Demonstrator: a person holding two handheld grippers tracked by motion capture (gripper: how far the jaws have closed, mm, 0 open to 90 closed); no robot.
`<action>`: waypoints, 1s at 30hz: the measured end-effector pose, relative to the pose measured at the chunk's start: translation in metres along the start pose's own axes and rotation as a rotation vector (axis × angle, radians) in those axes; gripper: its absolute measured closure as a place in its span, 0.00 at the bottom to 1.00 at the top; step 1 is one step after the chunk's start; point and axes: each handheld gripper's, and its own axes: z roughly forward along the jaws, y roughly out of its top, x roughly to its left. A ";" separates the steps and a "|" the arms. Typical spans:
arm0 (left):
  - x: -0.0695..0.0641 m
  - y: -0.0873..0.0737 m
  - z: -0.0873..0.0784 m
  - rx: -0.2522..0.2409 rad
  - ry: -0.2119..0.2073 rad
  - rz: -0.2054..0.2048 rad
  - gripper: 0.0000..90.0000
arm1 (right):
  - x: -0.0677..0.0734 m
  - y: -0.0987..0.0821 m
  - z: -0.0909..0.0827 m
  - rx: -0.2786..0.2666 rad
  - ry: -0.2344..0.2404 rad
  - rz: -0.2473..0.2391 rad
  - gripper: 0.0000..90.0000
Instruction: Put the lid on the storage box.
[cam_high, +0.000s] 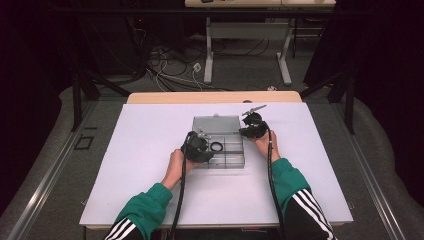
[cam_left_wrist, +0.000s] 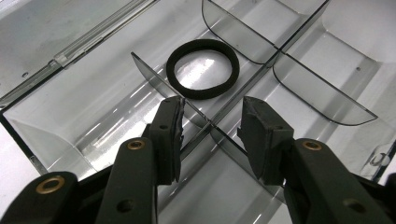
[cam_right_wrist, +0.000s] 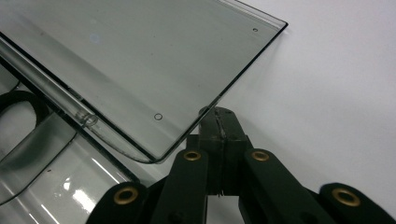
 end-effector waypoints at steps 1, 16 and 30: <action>0.000 0.000 0.000 -0.001 0.000 0.000 0.66 | 0.000 0.000 0.000 0.000 -0.001 -0.004 1.00; 0.000 0.000 -0.001 0.000 0.000 0.019 0.66 | -0.001 0.002 0.005 -0.028 -0.022 -0.008 1.00; 0.000 -0.001 -0.001 -0.003 0.004 0.020 0.66 | -0.003 0.010 0.000 -0.106 -0.039 -0.005 1.00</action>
